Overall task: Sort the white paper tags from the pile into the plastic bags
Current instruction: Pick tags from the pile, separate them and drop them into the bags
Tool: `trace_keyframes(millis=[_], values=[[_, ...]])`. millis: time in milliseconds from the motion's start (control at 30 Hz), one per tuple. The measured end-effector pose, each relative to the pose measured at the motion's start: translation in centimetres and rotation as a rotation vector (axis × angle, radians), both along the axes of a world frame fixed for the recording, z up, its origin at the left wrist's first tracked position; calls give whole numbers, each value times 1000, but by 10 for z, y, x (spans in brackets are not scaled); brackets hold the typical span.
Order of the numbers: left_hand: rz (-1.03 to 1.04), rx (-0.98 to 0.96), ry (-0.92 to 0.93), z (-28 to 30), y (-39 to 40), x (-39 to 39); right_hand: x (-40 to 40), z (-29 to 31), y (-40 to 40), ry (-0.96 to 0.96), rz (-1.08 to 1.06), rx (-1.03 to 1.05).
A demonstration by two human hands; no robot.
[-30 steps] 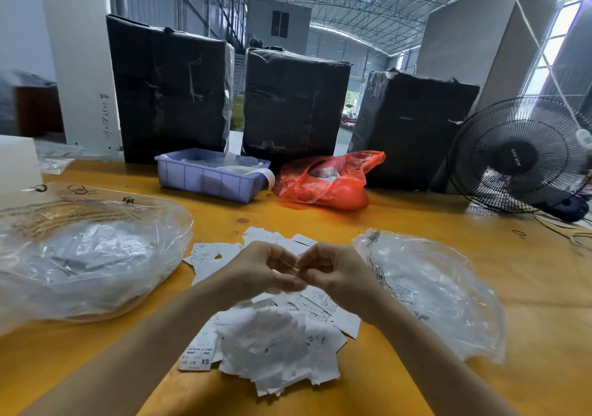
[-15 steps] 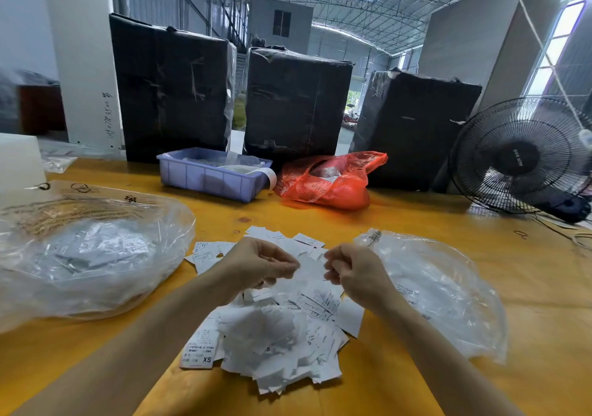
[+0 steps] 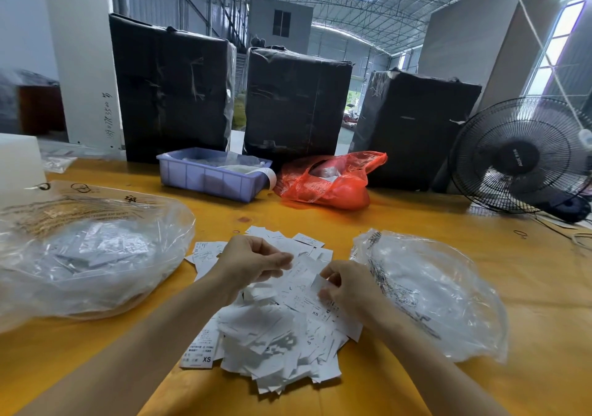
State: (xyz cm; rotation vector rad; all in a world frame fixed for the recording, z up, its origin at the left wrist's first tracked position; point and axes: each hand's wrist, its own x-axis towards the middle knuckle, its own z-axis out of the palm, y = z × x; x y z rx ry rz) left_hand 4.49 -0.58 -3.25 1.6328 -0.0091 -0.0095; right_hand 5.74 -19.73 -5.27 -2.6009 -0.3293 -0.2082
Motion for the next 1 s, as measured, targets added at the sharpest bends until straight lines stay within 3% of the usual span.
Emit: trace_keyframes(millis=[167,367,533,600,833,1000], values=[[-25,-39,13,0,-3,-2,0,2,1,-51,-10,169],[-40,-114,34,3,-7,-5,-6,25,1,12,-26,838],[-38,-148,41,6,-10,-8,-10,42,2,294,16,1315],[-37,-140,37,6,-11,-9,-11,44,3,290,48,1307],[-45,-100,18,5,-12,-9,-17,42,7,142,106,902],[-36,-94,9,6,-12,-10,-19,41,10,18,118,758]])
